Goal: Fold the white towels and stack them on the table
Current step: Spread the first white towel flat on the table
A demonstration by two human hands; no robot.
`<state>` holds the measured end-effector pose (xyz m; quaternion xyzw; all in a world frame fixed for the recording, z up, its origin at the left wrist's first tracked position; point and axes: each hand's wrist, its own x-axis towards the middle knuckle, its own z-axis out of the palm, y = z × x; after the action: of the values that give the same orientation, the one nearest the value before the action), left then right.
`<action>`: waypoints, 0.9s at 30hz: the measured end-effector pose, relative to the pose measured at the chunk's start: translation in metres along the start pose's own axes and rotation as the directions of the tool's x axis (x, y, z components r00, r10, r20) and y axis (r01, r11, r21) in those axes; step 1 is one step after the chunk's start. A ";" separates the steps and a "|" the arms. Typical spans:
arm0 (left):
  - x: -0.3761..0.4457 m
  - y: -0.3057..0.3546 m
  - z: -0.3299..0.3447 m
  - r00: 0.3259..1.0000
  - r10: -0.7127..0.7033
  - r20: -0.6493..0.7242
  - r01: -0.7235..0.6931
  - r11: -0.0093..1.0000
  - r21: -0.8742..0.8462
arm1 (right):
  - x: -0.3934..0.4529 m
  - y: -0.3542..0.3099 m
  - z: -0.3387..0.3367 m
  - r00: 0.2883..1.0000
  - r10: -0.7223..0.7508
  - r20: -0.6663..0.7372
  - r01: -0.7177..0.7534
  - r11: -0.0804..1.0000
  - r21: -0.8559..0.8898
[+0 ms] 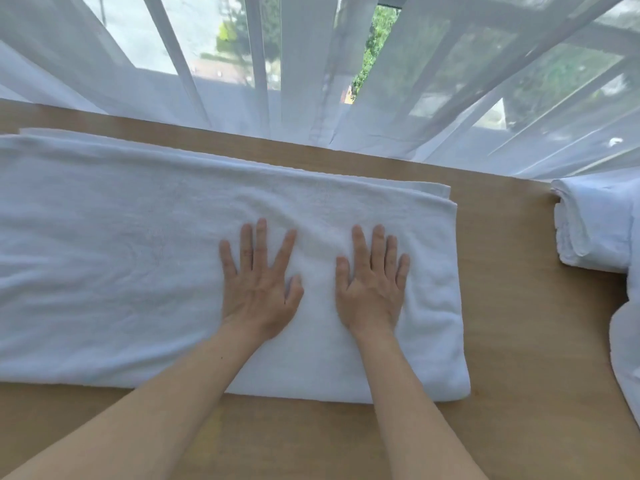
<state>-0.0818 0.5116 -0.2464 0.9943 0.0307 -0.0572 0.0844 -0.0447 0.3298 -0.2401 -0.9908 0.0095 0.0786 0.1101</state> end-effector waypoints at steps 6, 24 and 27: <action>0.002 0.005 -0.001 0.999 -0.052 -0.008 0.052 0.999 0.000 | 0.013 -0.033 -0.002 0.992 -0.078 -0.096 0.092 0.984 0.153; 0.004 0.003 0.000 0.994 -0.046 -0.095 0.048 0.999 0.015 | 0.115 0.072 -0.037 0.990 0.143 0.006 -0.142 0.989 -0.046; 0.004 0.003 0.001 0.995 -0.041 -0.094 0.044 0.999 0.022 | 0.087 0.045 -0.036 0.985 0.162 -0.064 -0.161 0.987 0.025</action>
<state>-0.0776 0.5091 -0.2470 0.9960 0.0551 -0.0127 0.0697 0.0457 0.2781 -0.2287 -0.9877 0.0940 0.0546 0.1126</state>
